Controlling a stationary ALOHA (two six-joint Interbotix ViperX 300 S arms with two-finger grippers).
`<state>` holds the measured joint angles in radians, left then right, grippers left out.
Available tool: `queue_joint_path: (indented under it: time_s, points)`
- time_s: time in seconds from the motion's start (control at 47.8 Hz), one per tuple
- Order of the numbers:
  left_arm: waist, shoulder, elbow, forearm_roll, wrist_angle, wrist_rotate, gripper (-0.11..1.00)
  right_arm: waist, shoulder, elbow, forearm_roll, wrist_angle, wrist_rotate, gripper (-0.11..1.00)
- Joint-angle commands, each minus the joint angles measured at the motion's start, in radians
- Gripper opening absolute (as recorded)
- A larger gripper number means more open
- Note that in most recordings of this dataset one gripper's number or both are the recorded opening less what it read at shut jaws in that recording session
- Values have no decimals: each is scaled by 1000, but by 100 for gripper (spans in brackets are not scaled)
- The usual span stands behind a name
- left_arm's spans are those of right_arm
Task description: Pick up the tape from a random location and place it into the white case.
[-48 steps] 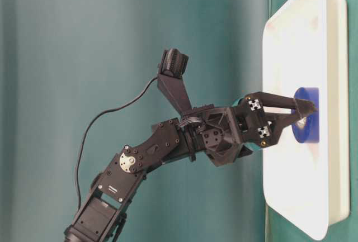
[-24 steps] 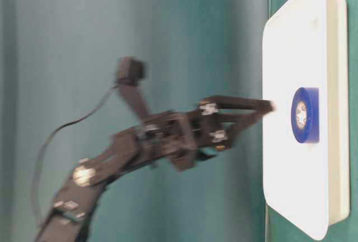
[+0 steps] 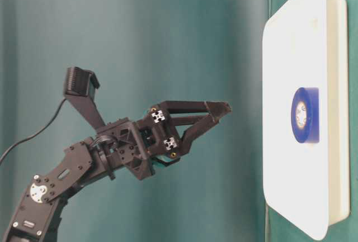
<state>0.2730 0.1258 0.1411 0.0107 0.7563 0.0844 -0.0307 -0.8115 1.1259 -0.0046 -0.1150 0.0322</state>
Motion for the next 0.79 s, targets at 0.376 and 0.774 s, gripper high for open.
queue_joint_path:
  time_s: [0.376,0.774]
  points:
    - [-170,-46,21,2,-60,-3,85,-2,3,-28,0,-6,3,92]
    - [-169,-163,118,0,-77,-3,85,-2,-3,-31,3,-3,5,92]
